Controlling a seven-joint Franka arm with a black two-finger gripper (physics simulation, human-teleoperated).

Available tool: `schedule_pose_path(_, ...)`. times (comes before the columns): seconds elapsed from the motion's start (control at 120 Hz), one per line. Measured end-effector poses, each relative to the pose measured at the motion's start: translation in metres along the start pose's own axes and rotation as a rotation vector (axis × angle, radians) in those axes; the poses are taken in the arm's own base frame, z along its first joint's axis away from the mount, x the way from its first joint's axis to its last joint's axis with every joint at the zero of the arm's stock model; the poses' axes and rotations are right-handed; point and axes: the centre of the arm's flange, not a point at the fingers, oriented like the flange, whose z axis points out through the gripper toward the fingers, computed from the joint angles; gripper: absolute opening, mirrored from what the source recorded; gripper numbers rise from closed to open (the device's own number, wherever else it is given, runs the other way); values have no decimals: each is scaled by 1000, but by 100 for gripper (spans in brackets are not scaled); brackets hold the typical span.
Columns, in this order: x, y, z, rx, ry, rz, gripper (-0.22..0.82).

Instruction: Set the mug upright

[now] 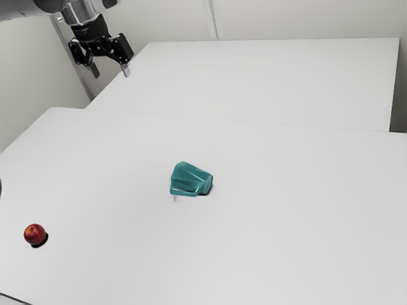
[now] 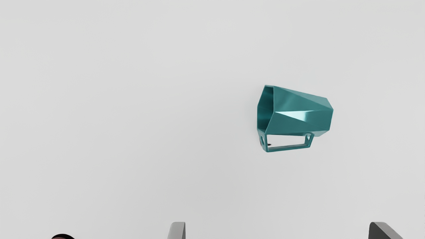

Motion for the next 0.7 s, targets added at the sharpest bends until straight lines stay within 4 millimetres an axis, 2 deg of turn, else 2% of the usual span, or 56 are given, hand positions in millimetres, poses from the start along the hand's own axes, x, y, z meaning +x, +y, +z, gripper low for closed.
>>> schedule_pose_path(0.067, 0, 0, 7, -4, -11, 0, 60)
schedule_pose_path(0.133, 2, 2, 33, -22, -44, 0, 60)
schedule_pose_path(0.208, 7, -3, 92, -129, -103, -21, 60)
schedule_pose_path(0.275, 4, -26, 145, -295, -151, -89, 60)
schedule_pose_path(0.383, -8, -55, 219, -571, -193, -208, 60)
schedule_pose_path(0.492, -17, -61, 290, -756, -212, -265, 60)
schedule_pose_path(0.633, -15, -62, 335, -865, -157, -237, 60)
schedule_pose_path(0.7, -4, -66, 345, -894, -108, -212, 60)
